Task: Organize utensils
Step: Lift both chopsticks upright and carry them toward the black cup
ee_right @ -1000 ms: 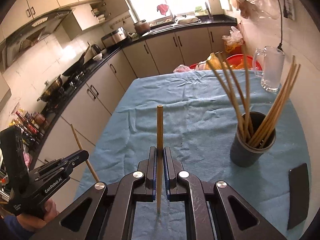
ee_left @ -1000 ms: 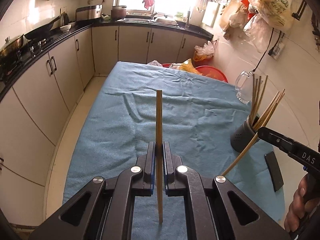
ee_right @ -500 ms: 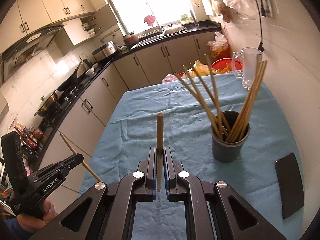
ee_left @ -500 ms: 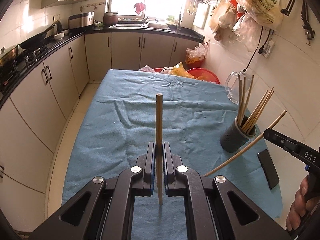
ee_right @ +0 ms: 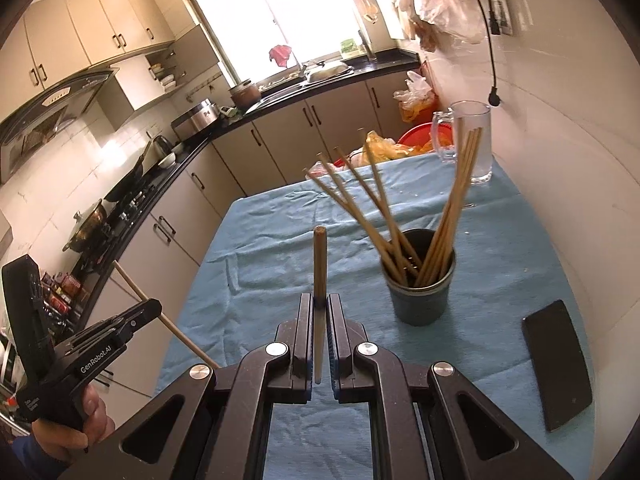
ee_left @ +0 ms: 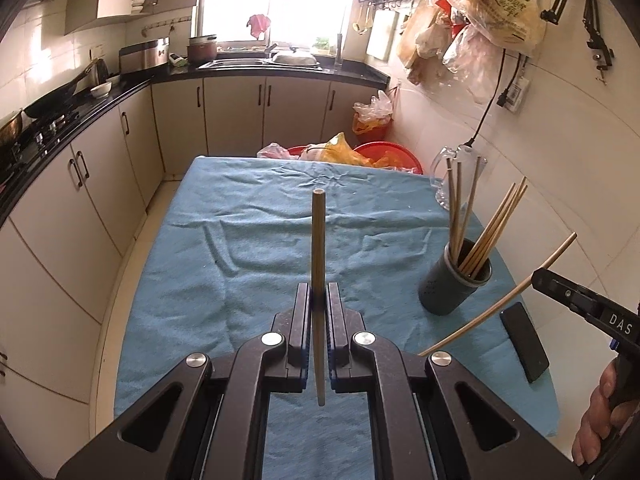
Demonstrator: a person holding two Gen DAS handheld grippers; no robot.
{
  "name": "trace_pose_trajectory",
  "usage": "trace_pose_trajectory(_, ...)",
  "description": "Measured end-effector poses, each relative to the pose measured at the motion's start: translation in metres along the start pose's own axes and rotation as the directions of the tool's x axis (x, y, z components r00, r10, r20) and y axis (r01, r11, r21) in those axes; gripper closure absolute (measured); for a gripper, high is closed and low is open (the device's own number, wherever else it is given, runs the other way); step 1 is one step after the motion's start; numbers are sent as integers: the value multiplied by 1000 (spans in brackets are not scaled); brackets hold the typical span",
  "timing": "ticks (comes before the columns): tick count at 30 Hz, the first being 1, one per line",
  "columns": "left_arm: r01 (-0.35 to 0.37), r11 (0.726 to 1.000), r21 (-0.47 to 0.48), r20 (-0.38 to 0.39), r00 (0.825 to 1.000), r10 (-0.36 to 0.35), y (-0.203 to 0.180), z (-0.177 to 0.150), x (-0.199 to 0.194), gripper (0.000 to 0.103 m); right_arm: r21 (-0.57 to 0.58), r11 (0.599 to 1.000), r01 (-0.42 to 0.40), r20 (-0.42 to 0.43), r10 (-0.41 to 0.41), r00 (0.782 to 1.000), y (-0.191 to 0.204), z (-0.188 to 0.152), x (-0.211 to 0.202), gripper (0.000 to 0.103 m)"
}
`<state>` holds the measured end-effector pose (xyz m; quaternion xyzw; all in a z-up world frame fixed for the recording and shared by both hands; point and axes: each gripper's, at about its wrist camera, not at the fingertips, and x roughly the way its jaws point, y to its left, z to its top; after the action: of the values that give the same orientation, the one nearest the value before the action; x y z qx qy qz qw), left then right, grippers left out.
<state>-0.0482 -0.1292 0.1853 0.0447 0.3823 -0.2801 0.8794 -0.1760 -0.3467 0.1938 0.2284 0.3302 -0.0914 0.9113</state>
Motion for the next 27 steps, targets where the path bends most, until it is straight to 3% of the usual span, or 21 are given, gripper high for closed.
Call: trace_pose_trajectory(27, 96, 988, 118, 25, 995, -100, -73, 37, 13, 97, 83, 994, 73, 116, -83, 990, -57, 28, -50, 97)
